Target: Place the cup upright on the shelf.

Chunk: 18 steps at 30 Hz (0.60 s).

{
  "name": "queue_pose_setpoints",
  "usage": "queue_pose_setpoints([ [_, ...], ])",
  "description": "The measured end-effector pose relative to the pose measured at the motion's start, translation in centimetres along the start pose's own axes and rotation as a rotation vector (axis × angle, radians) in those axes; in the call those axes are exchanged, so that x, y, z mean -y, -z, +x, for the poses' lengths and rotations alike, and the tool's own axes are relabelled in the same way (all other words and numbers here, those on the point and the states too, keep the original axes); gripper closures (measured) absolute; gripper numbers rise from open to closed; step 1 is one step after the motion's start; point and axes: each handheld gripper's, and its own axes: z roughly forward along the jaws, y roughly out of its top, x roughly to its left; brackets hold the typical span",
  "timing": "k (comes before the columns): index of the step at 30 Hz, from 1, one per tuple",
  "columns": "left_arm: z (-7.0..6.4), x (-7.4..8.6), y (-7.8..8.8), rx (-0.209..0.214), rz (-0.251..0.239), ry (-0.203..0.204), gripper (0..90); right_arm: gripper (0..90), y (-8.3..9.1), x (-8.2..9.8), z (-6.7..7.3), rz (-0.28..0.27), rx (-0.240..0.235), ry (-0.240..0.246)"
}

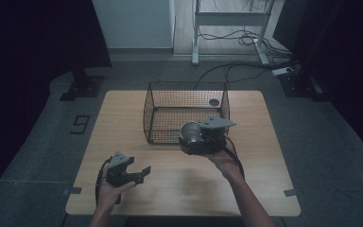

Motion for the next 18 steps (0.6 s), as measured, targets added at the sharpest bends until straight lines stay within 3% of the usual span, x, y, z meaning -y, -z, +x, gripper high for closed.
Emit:
queue_pose_setpoints([
  [18,0.2,-0.1,0.4,-0.001,-0.012,0.005,16.4,13.5,-1.2,-1.1,-1.5,0.019,0.021,-0.019],
])
